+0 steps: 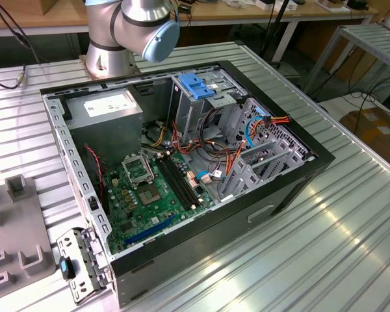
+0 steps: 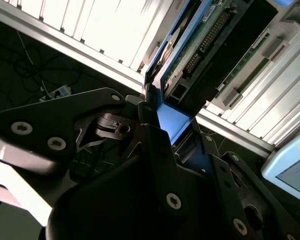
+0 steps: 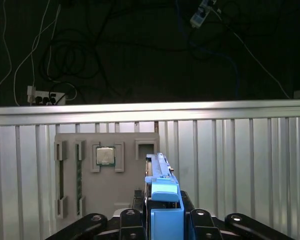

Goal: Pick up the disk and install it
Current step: 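Pick up the disk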

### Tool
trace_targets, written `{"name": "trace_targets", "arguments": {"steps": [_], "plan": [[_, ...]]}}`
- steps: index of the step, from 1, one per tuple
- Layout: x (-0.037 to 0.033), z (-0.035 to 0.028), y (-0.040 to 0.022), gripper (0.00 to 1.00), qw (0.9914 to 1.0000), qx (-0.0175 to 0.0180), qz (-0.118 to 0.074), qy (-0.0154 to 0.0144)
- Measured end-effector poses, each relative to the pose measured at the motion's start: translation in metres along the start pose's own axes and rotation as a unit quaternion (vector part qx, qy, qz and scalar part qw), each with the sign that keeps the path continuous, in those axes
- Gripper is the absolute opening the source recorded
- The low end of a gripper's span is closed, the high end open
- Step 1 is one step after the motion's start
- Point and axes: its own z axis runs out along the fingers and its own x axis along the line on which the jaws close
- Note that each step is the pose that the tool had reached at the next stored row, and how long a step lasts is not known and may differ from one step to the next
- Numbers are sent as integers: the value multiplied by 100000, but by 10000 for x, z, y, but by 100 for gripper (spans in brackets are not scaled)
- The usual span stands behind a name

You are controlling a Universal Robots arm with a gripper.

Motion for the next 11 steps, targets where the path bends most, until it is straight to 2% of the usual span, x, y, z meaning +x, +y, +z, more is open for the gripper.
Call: {"name": "trace_targets", "arguments": {"steps": [11], "plan": [[-2,-97,0,37,99999,-28,-1,-416]]}}
